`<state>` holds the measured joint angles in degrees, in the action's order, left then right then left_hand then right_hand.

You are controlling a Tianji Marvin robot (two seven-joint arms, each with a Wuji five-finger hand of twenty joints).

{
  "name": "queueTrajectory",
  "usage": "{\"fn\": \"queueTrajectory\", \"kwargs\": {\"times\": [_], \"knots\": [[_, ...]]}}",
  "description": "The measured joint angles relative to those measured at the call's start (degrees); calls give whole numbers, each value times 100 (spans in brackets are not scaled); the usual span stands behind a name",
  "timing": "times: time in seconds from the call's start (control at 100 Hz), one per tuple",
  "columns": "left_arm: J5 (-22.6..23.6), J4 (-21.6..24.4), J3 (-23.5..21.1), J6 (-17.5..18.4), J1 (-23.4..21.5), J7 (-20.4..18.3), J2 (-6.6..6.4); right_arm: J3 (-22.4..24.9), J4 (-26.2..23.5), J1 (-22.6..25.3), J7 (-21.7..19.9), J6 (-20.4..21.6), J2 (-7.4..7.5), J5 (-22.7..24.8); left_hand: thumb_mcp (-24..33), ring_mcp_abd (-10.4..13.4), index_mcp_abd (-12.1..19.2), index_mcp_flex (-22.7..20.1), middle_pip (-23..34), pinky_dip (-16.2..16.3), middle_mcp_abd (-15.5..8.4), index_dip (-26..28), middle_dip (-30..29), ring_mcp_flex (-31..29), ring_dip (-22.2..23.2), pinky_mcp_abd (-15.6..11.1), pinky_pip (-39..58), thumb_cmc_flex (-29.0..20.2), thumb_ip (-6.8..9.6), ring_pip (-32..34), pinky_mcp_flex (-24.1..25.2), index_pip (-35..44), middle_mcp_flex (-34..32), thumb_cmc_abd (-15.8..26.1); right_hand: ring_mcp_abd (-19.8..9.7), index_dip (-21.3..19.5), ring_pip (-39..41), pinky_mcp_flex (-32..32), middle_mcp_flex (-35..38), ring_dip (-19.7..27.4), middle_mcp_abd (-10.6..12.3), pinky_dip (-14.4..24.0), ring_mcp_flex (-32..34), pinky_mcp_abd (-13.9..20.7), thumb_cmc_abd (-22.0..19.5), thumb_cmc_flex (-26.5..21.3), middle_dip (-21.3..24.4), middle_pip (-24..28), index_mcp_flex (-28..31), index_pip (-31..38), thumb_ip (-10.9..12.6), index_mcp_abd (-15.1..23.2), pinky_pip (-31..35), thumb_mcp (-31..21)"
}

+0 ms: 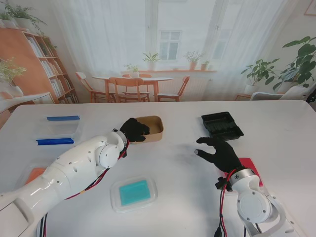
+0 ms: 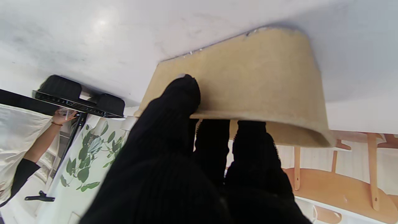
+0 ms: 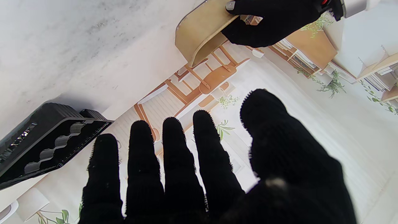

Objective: Pair container bodies with their lids

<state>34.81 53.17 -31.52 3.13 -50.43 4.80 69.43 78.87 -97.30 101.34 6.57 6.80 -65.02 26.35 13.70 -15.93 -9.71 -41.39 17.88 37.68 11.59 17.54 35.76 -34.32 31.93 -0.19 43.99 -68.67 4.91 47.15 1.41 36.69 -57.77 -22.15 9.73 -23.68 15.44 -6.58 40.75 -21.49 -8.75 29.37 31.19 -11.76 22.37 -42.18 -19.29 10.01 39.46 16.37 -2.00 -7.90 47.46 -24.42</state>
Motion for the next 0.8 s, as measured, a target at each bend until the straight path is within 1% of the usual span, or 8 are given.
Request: {"fn": "queueTrajectory", "kwargs": {"times": [0.1,0.19,0.33,0.39,0.42,0.55,0.69,0.8], "knots": [[209,359,-212,89,-259,-30,-170,-6,5,-5,0,14,0,-18,0,0,7,-17,0,-32,-1,0,0,0,0,0,15,0,0,0,0,9,-4,-1,0,0,0,0,0,0,0,0,0,0,0,0,0,0,0,1,0,0,0,0],[369,773,-548,89,-589,-153,-308,-15,11,-11,-1,31,0,-31,2,0,7,-32,0,-52,-1,-1,0,0,0,0,54,0,0,1,0,11,-26,-5,0,0,0,0,0,0,0,0,0,0,0,0,0,0,0,2,0,0,0,0],[579,1417,-965,-9,-1133,-325,-493,-48,25,-26,13,56,-1,-66,9,-31,8,-115,2,-98,-1,-2,0,-5,0,0,80,0,0,1,-2,11,-67,-70,0,0,0,0,0,0,0,0,0,0,0,0,0,-1,0,3,0,0,0,0],[656,1582,-1068,-63,-1322,-326,-532,-71,33,-37,23,66,-1,-85,66,-58,8,-106,2,-101,-1,-2,0,-9,0,0,115,-1,0,1,-2,11,-68,-69,0,0,0,0,0,0,0,0,0,0,0,0,0,-1,0,3,0,0,0,0],[687,1645,-1109,-77,-1402,-326,-547,-81,37,-43,25,71,-2,-93,66,-63,8,-106,2,-102,-1,-2,0,-117,0,0,120,-1,0,1,-2,11,-68,-70,0,0,0,0,0,0,0,0,0,0,0,0,0,-1,0,3,0,0,0,0],[859,1839,-1276,-71,-1669,-329,-596,-122,47,-63,27,92,-4,-139,67,-65,8,-106,-3,-105,-1,-65,0,-63,1,0,176,-1,0,1,-2,11,-68,-89,0,0,0,0,0,0,-1,0,0,0,0,0,0,-1,0,4,0,0,0,0],[886,2073,-1466,-73,-1921,-337,-636,-143,54,-73,26,112,-7,-156,89,-103,6,-201,-3,-107,-1,-68,0,-63,2,0,233,-2,0,1,-2,11,-71,-130,0,0,0,0,0,0,-1,0,0,0,0,0,0,-1,0,4,0,0,0,0],[900,2141,-1538,-39,-2032,-298,-642,-163,55,-80,25,113,-7,-164,143,-116,4,-240,-3,-110,-1,-68,0,-63,4,0,239,-3,0,1,-2,11,-72,-130,0,0,0,0,0,0,-1,0,0,0,0,0,0,-1,0,4,0,0,0,0]]}}
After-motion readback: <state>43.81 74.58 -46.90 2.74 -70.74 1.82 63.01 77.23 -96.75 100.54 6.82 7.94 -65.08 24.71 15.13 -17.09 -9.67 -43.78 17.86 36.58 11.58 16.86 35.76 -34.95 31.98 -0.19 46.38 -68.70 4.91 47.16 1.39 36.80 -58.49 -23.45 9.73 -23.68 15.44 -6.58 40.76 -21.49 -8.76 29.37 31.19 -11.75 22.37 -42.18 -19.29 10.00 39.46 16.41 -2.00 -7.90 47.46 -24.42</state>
